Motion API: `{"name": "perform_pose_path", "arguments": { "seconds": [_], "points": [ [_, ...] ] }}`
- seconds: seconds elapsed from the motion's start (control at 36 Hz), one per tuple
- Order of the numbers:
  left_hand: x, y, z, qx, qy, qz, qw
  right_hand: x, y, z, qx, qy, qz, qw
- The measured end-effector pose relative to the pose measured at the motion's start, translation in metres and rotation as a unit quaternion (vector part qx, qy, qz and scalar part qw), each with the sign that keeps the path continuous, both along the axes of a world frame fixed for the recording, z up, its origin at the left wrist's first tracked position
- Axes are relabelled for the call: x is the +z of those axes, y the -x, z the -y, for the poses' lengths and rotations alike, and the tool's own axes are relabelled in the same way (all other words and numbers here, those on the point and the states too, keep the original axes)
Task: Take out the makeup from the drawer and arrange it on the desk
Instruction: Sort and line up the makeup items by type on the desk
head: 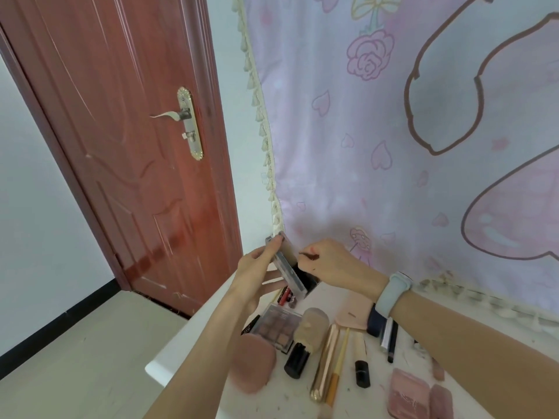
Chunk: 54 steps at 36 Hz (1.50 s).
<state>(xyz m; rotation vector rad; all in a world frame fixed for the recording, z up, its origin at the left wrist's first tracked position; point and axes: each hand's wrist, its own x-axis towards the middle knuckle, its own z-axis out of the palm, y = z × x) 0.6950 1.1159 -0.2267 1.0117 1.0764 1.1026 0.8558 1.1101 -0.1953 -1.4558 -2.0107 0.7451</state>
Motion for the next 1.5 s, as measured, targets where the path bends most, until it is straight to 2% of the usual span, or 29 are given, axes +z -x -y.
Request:
{"name": "perform_pose_path", "arguments": {
  "seconds": [0.14, 0.19, 0.28, 0.39, 0.47, 0.53, 0.64, 0.72, 0.86, 1.0, 1.11, 1.22, 1.28, 1.36, 1.42, 1.5],
  "points": [
    [-0.014, 0.012, -0.015, -0.019, 0.063, 0.050, 0.997, -0.011, 0.003, -0.017, -0.047, 0.107, -0.098, 0.988],
    [-0.018, 0.015, -0.020, -0.015, 0.093, 0.050, 0.994, -0.016, 0.006, -0.024, -0.065, 0.142, -0.110, 0.982],
    [-0.024, 0.021, -0.033, -0.012, 0.129, 0.047, 0.990, -0.021, 0.013, -0.037, -0.094, 0.165, -0.116, 0.975],
    [-0.024, 0.034, -0.051, -0.026, 0.155, 0.080, 0.984, -0.025, 0.022, -0.055, -0.113, 0.192, -0.169, 0.960],
    [-0.023, 0.041, -0.066, -0.003, 0.145, 0.000, 0.989, -0.032, 0.029, -0.073, -0.131, 0.188, -0.209, 0.951],
    [-0.027, 0.044, -0.076, 0.029, 0.106, -0.101, 0.989, -0.039, 0.034, -0.083, -0.141, 0.181, -0.232, 0.945],
    [-0.043, 0.049, -0.086, 0.066, -0.011, -0.314, 0.947, -0.053, 0.045, -0.098, -0.170, 0.159, -0.264, 0.936],
    [-0.058, 0.050, -0.084, 0.022, -0.046, -0.401, 0.915, -0.064, 0.050, -0.104, -0.198, 0.143, -0.257, 0.935],
    [-0.076, 0.049, -0.084, -0.037, -0.063, -0.495, 0.866, -0.078, 0.049, -0.108, -0.219, 0.141, -0.231, 0.937],
    [-0.084, 0.045, -0.088, -0.081, -0.069, -0.467, 0.878, -0.080, 0.035, -0.105, -0.238, 0.160, -0.253, 0.924],
    [-0.083, 0.037, -0.091, -0.102, -0.079, -0.501, 0.856, -0.080, 0.020, -0.102, -0.242, 0.163, -0.250, 0.923],
    [-0.080, 0.029, -0.089, -0.088, -0.089, -0.501, 0.856, -0.074, 0.006, -0.093, -0.219, 0.187, -0.230, 0.930],
    [-0.078, 0.028, -0.084, -0.073, -0.101, -0.512, 0.850, -0.071, -0.004, -0.086, -0.201, 0.167, -0.205, 0.943],
    [-0.074, 0.030, -0.072, -0.022, -0.136, -0.530, 0.837, -0.068, -0.027, -0.072, -0.151, 0.060, -0.077, 0.984],
    [-0.074, 0.033, -0.059, 0.014, -0.166, -0.534, 0.829, -0.066, -0.046, -0.057, -0.083, 0.011, 0.023, 0.996],
    [-0.080, 0.041, -0.039, 0.029, -0.188, -0.555, 0.810, -0.067, -0.073, -0.034, 0.046, -0.003, 0.213, 0.976]
  ]
}}
